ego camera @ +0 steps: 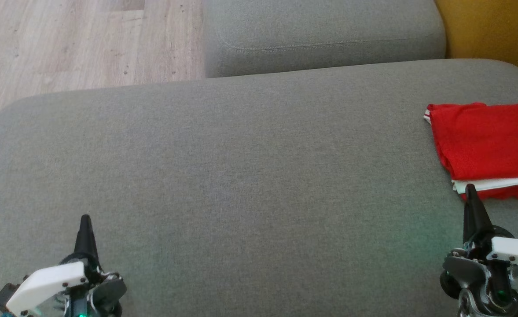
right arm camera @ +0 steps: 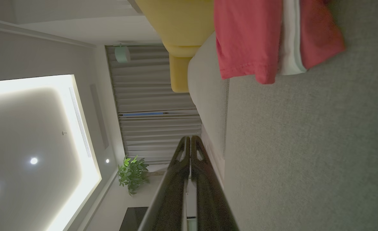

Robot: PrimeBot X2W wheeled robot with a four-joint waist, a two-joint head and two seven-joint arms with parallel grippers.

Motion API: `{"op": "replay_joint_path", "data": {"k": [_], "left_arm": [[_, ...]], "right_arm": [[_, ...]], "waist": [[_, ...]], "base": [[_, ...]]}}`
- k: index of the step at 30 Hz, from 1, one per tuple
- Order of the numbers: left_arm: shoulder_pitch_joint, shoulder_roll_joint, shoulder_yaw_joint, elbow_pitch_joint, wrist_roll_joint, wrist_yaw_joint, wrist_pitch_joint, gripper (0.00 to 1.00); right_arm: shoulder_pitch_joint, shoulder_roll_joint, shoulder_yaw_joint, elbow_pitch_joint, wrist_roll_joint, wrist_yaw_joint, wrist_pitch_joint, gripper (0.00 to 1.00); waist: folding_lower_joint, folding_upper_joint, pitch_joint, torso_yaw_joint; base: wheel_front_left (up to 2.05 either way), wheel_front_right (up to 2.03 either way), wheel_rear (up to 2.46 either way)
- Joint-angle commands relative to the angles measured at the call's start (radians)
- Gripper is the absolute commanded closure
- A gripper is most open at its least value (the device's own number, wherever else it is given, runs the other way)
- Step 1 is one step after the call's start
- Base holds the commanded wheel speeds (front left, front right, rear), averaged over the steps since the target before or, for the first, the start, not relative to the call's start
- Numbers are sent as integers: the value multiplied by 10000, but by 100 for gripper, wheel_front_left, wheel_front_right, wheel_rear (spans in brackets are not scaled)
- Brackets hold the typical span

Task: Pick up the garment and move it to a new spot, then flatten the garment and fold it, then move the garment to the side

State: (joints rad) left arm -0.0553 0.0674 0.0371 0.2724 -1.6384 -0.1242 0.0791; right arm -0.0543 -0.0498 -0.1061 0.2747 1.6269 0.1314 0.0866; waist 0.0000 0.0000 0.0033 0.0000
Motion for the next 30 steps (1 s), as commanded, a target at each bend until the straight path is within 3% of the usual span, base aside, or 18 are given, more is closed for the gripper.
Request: {"op": "replay_joint_path", "data": {"k": [1,30], "left_arm": [[-498,77,423,-288,12,-65,65,100],[-506,4,525,-283,97,-65,147,100]], "right_arm": [[-513,-183,169,-313,21,-7,69,100],[-520,-128,91,-309,-44,-7,132,100]], "waist": [[0,0,-1,0],[0,0,-1,0]], "base": [[0,0,0],[0,0,0]]}}
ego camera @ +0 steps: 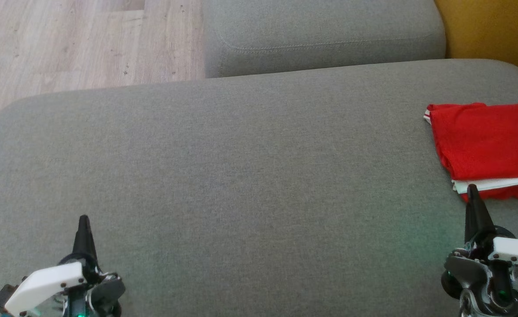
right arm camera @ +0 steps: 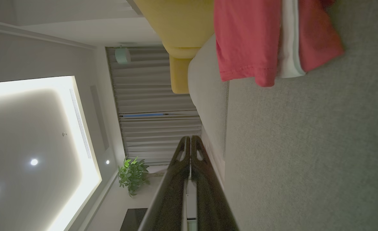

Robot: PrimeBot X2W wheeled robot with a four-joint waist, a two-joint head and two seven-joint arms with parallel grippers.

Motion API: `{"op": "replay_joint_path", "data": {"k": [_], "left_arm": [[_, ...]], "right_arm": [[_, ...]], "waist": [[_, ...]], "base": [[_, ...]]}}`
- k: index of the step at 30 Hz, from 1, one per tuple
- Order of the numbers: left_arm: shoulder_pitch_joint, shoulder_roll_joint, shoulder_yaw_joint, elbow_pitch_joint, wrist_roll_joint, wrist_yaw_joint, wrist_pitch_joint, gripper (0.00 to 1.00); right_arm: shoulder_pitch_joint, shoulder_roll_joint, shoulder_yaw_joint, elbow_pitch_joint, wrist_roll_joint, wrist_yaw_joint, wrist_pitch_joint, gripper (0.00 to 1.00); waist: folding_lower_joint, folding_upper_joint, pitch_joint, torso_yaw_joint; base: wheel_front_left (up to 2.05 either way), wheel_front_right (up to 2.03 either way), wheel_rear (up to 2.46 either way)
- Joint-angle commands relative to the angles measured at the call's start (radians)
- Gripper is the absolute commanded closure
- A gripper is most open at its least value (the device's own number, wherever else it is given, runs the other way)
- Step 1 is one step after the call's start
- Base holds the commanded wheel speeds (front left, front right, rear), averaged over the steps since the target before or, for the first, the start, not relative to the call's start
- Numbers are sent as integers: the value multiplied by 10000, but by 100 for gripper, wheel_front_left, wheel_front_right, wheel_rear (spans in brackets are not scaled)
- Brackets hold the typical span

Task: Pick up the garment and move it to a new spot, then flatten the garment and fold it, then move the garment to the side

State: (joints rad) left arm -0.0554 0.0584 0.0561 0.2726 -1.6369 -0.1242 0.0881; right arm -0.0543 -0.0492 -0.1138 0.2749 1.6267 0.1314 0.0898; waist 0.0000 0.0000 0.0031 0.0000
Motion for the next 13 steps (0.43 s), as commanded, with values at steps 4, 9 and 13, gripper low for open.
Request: {"op": "replay_joint_path", "data": {"k": [4,9,13], "left_arm": [[-506,86,348,-284,92,-65,67,100],[-507,75,362,-284,105,-65,79,100],[-508,67,374,-283,114,-65,88,100]], "right_arm": [[-521,-128,158,-310,-50,-7,107,100],[-522,-120,147,-309,-59,-7,116,100],[-523,-114,139,-309,-66,-7,122,100]], "waist": [[0,0,0,0],[0,0,0,0],[0,0,0,0]], "base": [[0,0,0],[0,0,0],[0,0,0]]}}
